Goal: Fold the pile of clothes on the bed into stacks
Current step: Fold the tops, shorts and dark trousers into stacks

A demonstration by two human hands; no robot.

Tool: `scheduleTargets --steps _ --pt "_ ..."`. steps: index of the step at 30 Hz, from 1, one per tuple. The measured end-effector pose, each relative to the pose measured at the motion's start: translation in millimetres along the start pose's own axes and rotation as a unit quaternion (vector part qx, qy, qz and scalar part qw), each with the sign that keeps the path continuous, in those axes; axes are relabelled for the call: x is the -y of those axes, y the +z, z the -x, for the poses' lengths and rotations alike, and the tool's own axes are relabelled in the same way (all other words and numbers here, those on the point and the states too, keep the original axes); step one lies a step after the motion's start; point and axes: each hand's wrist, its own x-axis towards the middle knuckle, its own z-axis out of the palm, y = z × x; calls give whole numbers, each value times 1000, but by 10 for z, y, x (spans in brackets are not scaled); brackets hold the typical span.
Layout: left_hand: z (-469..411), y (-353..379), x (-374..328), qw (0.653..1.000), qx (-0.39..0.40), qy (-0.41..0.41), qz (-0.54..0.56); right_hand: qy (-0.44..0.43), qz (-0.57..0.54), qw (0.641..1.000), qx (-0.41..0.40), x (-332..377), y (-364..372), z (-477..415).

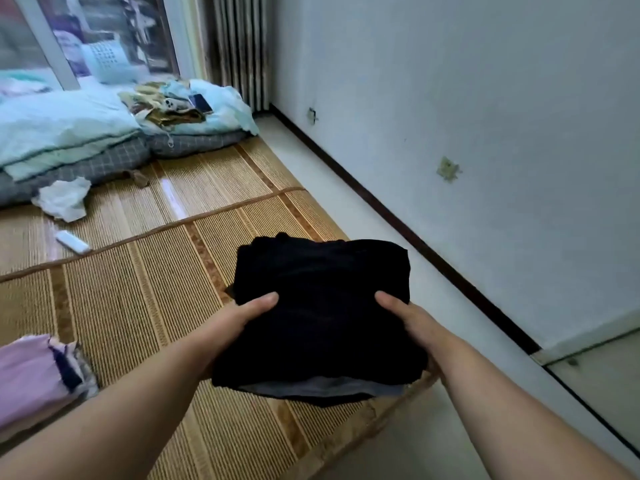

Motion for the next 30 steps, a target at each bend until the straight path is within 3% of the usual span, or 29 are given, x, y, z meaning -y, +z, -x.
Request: scheduleTargets --steps 9,14,19,30 --pt "-528 1764 -512 999 18 5 -48 6 -43 999 -21 405 -1728 261" --pt "-1076 2994 -673 999 13 15 -34 -4 -18 1000 -16 727 -3097 76" --pt "-1503 3824 -984 999 16 28 -1 8 19 1000 -16 1204 -4015 -150" --pt "-2656 4068 -1529 996 -71 31 36 29 50 997 52 2032 -4581 -1387"
